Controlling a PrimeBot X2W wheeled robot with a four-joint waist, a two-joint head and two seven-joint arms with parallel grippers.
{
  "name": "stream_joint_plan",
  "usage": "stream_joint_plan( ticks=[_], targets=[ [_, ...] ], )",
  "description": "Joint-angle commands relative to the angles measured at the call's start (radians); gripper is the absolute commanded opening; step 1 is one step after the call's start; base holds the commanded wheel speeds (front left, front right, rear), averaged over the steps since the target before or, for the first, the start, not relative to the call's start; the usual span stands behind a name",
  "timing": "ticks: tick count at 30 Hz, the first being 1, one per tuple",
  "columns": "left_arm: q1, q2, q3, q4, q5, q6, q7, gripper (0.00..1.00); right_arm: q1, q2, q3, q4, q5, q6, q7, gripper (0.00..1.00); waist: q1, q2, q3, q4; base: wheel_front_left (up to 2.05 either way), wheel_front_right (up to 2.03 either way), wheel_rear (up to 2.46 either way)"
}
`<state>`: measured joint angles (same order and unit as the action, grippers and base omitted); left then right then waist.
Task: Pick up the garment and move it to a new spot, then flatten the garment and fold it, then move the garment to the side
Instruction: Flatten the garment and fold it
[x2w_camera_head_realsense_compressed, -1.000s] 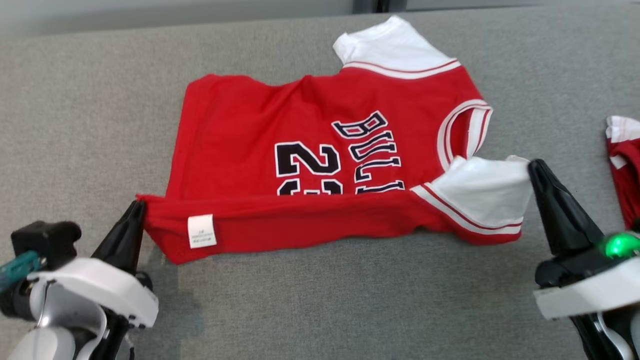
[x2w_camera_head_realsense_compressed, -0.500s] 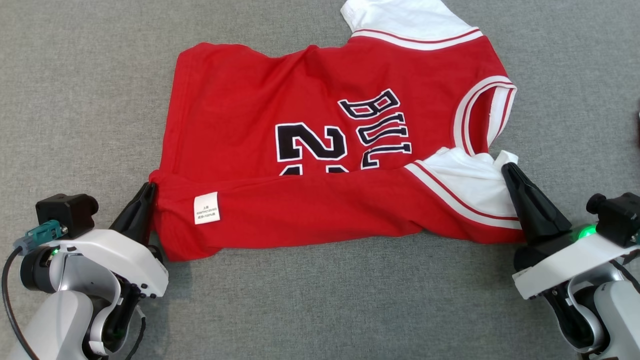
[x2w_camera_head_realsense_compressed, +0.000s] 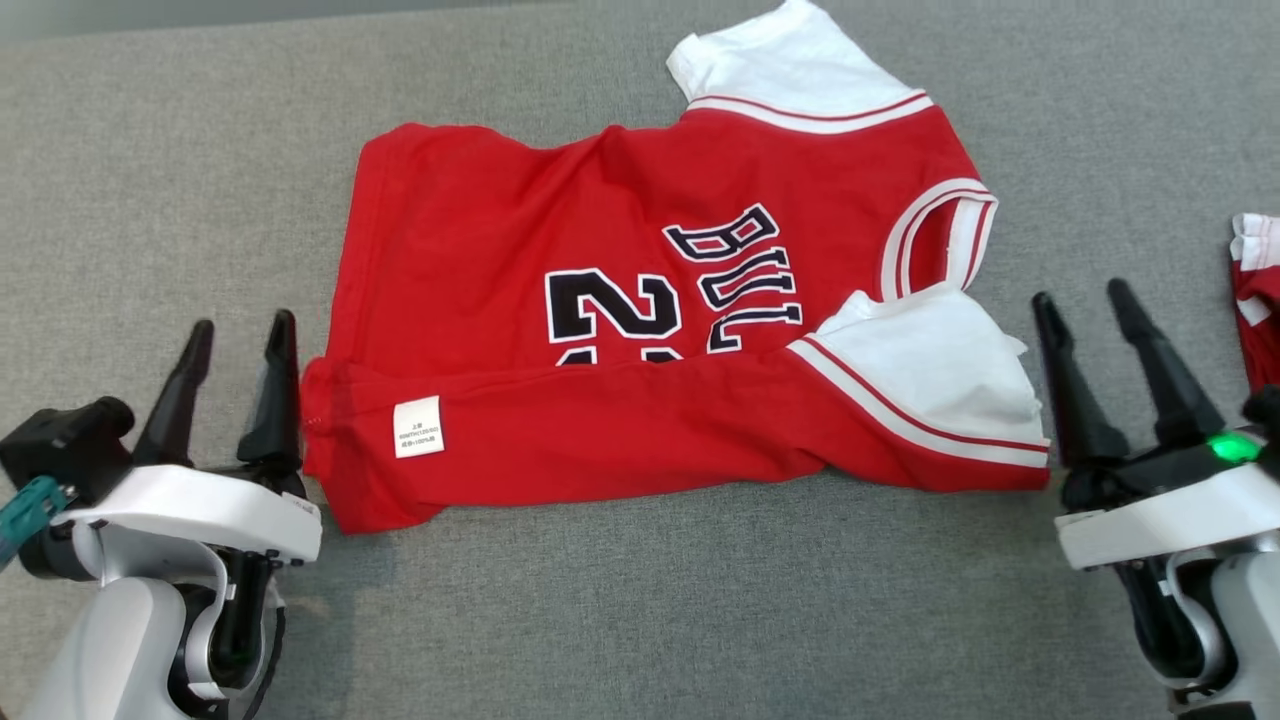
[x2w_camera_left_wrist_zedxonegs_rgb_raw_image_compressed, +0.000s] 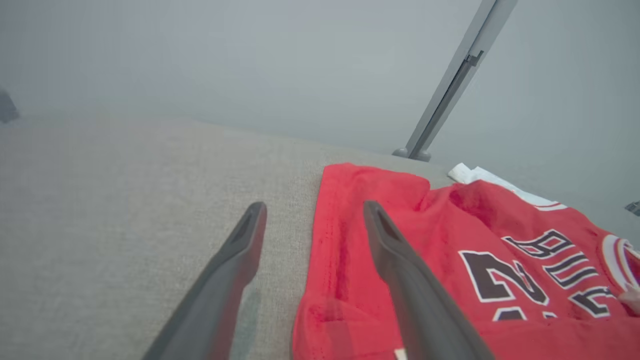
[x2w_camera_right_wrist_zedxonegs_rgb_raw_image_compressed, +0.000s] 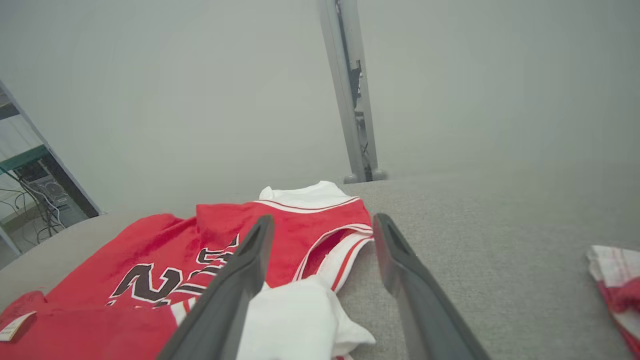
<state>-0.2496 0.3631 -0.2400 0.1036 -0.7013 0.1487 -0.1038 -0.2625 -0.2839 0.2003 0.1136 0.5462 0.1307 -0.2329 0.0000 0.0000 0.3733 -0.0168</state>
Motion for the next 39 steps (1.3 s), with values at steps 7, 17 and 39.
stream_joint_plan(
  ticks=[7,17,39],
  targets=[
    [0.066,-0.007,0.048,-0.144,0.127,0.086,-0.144,1.0,0.081,0.081,-0.175,-0.123,-0.199,0.0,-0.006,1.0,0.0,0.0,-0.086,0.001,0.0,0.0,0.0],
    [0.145,0.005,-0.001,-0.208,0.268,0.127,-0.158,1.0,0.181,0.137,-0.222,-0.187,-0.287,0.0,0.063,1.0,0.0,0.0,-0.128,0.005,0.0,0.0,0.0],
    [0.142,-0.034,-0.081,0.002,0.155,0.016,-0.036,1.0,0.177,0.13,-0.162,-0.037,-0.244,0.0,0.153,1.0,0.0,0.0,-0.072,0.016,0.0,0.0,0.0]
  ],
)
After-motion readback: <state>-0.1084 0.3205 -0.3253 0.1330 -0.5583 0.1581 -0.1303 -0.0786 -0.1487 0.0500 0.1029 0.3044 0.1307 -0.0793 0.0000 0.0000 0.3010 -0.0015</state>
